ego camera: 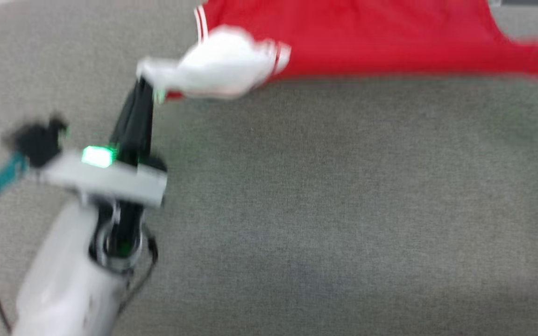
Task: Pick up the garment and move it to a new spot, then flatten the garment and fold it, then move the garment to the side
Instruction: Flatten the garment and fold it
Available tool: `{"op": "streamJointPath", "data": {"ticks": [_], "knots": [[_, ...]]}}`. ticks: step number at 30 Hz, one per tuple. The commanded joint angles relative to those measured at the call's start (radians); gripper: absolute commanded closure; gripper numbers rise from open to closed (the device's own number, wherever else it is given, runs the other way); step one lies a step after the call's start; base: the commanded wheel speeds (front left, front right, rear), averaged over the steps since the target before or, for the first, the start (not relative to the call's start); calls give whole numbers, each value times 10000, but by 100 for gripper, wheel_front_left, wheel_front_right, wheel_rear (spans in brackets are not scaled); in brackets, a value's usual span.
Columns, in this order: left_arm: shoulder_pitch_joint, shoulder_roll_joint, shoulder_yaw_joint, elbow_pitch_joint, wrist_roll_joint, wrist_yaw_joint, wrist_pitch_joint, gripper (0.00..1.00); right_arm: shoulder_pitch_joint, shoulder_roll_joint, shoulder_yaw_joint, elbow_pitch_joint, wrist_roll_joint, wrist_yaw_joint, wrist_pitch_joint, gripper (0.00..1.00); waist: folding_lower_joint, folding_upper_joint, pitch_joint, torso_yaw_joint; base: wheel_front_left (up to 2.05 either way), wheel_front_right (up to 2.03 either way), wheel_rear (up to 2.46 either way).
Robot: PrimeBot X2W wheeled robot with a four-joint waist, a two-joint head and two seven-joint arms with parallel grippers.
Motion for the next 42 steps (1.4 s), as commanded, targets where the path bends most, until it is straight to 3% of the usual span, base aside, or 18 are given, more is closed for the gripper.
{"op": "streamJointPath", "data": {"ticks": [1, 7, 14, 20, 26, 33, 42], "knots": [[599, -48, 169, -239, 164, 20, -44, 100, 538, -98, 23, -262, 82, -14, 99, 100, 0, 0, -447, -29, 0, 0, 0], [3096, 15, 567, -1155, 1156, 20, -44, 100, 2817, -715, -420, -1758, 397, -14, 772, 100, 0, 0, -1128, -96, 0, 0, 0], [5064, 184, 526, -2357, 1899, 90, -43, 100, 5207, -896, -1829, -3243, 46, -14, 1464, 100, 0, 0, -1550, -64, 0, 0, 0], [6316, 584, 475, -3511, 2327, 601, 37, 100, 6797, -511, -3127, -4447, -400, -14, 2060, 100, 0, 0, -1652, -96, 0, 0, 0], [7242, 849, 538, -4897, 2587, 1205, 222, 100, 8102, 341, -4479, -5891, -1020, -14, 3024, 100, 0, 0, -1515, -119, 0, 0, 0], [6466, 1009, 356, -4964, 2838, 1355, 731, 100, 7737, 1050, -4907, -6331, -1814, -14, 3874, 100, 0, 0, -1142, -135, 0, 0, 0], [3992, 731, 62, -3575, 3284, 1105, 983, 100, 5485, 1428, -4355, -4745, -2798, -14, 4423, 100, 0, 0, -176, -39, 0, 0, 0]]}}
